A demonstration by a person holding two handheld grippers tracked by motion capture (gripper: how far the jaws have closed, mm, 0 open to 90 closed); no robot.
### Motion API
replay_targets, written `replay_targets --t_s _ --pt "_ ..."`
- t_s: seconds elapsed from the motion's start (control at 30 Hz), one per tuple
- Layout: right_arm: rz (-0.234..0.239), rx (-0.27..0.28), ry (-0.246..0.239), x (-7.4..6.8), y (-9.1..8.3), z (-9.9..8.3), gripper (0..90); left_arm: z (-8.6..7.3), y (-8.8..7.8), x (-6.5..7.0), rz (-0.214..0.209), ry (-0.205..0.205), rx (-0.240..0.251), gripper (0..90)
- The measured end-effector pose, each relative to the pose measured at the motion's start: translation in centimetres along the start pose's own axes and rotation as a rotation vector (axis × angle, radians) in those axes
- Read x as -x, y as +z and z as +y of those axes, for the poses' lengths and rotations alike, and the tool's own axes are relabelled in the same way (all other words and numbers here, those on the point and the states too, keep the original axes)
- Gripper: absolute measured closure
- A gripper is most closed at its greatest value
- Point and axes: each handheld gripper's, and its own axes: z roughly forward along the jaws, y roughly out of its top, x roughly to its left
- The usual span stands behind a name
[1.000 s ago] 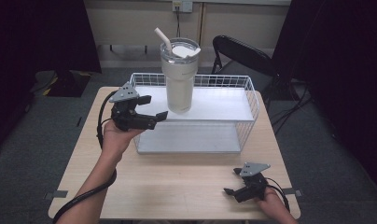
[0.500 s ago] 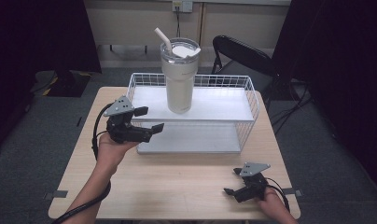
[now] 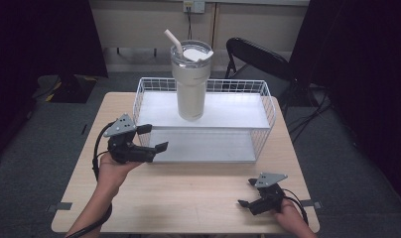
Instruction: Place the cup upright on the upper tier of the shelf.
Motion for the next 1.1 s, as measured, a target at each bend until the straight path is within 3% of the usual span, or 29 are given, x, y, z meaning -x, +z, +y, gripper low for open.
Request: replay_targets --t_s 1.1 --pt "0.0 0.0 0.0 0.0 0.0 0.0 11.0 -7.3 -1.1 -1.5 0.05 -0.063 -0.045 15.8"
